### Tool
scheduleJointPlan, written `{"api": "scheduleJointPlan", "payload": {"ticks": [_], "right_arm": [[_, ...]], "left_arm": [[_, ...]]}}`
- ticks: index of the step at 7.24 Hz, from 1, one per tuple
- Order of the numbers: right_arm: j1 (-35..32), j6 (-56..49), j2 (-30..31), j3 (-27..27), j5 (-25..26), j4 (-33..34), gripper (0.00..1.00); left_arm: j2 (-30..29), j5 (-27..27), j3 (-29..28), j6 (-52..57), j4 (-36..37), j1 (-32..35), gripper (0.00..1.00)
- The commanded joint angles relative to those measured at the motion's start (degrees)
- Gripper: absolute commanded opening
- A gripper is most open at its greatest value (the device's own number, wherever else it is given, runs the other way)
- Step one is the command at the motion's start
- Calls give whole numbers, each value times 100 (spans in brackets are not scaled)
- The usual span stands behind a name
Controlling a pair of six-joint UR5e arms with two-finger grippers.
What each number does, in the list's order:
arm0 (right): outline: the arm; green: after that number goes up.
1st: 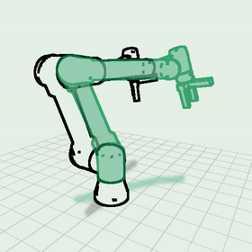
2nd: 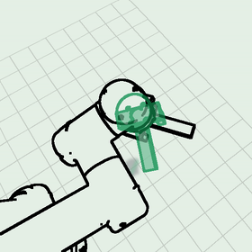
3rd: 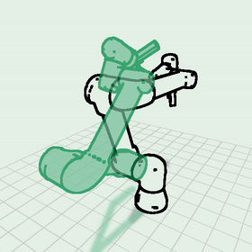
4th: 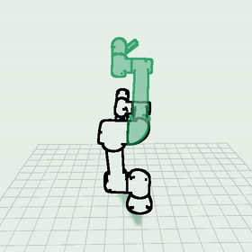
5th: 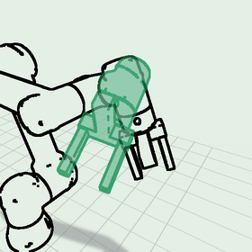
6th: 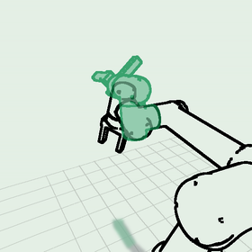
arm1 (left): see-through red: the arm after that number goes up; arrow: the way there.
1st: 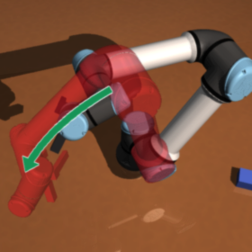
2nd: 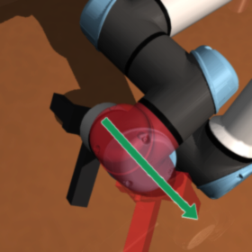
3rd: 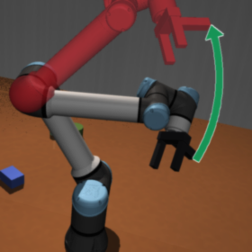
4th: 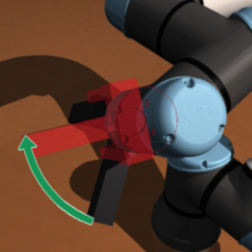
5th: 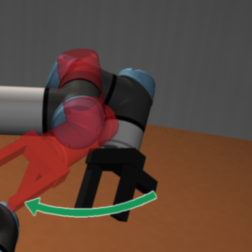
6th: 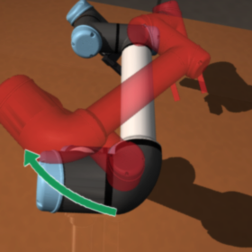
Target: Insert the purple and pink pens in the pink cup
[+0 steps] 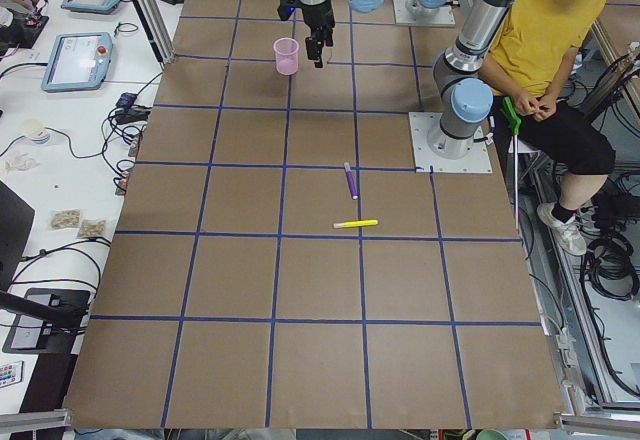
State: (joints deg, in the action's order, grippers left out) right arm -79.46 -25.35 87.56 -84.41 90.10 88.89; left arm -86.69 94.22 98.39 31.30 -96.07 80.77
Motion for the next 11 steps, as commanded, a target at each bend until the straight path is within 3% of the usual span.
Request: {"api": "scheduleJointPlan", "payload": {"ticks": [1,3,4,6,7,9,11], "right_arm": [[1033,-2552,-11,-119,-71,-12,100],[1755,-4679,-116,-295,-203,93,100],[2046,-5629,-334,-295,-482,337,100],[2827,-8027,-861,-287,-1516,410,100],[3040,-8716,-1177,-217,-1618,392,100],[3549,-10107,-1766,-216,-2142,383,99],[3728,-11841,-2355,-207,-2181,418,98]], "left_arm": [[46,-17,539,1611,35,-858,100],[-111,-44,890,3748,44,-2146,97],[-147,-209,1258,4447,419,-2771,98],[-339,-404,1961,6097,1786,-3468,97],[-514,-805,2173,6846,1985,-4003,98],[-805,-967,2193,7327,2161,-4324,97],[-1374,-1186,2359,7582,2802,-4482,97]]}}
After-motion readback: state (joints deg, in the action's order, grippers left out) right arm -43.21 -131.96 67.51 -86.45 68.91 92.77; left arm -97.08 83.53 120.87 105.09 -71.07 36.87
